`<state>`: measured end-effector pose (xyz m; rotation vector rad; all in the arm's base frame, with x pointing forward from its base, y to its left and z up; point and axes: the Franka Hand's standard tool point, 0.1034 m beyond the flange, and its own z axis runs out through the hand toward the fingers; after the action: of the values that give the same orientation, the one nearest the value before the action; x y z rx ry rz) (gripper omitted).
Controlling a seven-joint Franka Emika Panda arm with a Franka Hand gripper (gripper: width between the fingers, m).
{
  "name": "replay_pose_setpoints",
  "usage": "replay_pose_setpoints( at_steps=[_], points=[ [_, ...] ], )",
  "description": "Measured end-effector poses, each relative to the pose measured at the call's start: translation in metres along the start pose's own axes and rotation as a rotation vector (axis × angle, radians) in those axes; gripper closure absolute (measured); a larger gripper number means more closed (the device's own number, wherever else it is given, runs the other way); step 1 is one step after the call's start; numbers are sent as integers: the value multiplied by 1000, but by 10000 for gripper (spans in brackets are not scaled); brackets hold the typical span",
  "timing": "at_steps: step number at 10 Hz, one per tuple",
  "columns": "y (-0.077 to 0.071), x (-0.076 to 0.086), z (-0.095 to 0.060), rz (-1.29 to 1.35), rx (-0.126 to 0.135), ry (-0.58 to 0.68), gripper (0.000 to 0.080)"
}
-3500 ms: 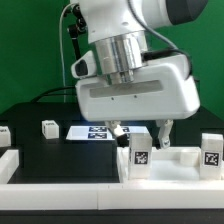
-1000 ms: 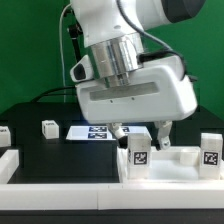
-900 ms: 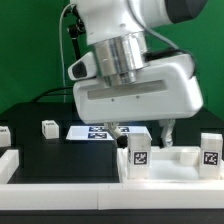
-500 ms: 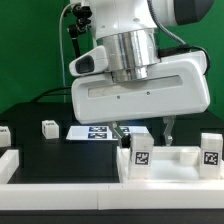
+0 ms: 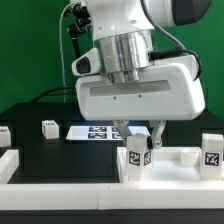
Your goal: Assemble square table
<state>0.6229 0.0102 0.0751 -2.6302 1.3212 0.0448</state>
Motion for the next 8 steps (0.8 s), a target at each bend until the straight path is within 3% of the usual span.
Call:
replay_pose_setpoints(
  at_steps=[1,2,3,6,7,8],
  points=[
    [-1,-2,1,228,15,-22,492],
    [-1,-2,1,462,50,-49,492],
    [0,-1,2,546,72,-66,501],
    [-1,-1,2,715,75,-76,505],
    [-1,-1,3,680,75,-74,433],
    [0,-1,3,654,73,-73,433]
  ],
)
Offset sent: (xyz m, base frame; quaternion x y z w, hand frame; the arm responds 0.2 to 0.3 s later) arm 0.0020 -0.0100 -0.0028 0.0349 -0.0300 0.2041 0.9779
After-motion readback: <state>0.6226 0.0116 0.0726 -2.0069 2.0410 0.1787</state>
